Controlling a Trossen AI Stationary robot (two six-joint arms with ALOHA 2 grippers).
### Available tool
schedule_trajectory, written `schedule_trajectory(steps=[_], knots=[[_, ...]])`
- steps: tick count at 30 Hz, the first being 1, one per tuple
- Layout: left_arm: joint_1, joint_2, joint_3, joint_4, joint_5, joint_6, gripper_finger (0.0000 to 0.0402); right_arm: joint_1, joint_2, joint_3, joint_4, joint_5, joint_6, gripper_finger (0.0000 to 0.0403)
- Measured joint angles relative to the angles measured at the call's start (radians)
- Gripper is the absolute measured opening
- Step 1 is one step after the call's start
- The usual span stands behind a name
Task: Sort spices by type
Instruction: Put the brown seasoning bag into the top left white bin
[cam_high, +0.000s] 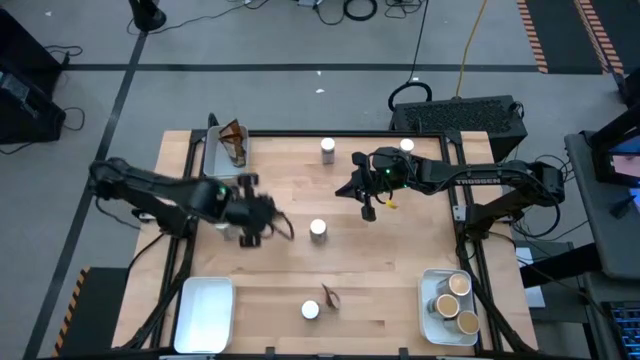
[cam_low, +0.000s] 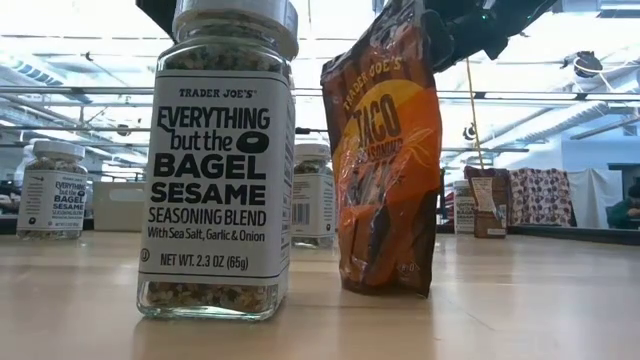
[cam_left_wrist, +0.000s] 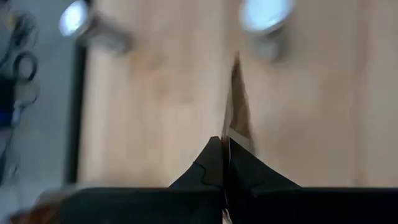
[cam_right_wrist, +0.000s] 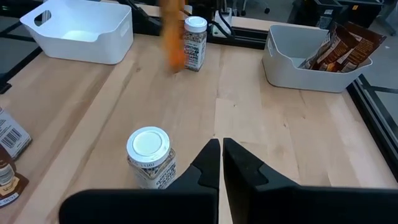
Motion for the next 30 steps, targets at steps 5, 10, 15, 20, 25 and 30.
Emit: schedule_trajectory(steps=[5,10,15,20,25,30], knots=[[0.194,-0.081,0.0,-0.105,-0.004,0.113,0.0001,0.0,0.0,0.0,-0.002,0.0,0.003,0.0],[0.408,-0.136,0.0,-0.139,-0.003,0.255,0.0001,0.001,0.0,0.0,-0.006,0.0,0.011,0.0],[0.622,-0.157,0.0,-0.137,-0.005,0.343,0.0,0.001,0.0,0.0,-0.008,0.0,0.005,0.0],[0.828,-0.149,0.0,-0.135,-0.013,0.335,0.0,0.001,0.0,0.0,-0.01,0.0,0.004,0.0],[0.986,-0.144,0.0,-0.125,-0.015,0.25,0.0,0.001,0.0,0.0,-0.02,0.0,-0.002,0.0],[1.117,-0.143,0.0,-0.12,-0.012,0.103,0.0,0.0,0.0,0.0,-0.033,0.0,-0.008,0.0]])
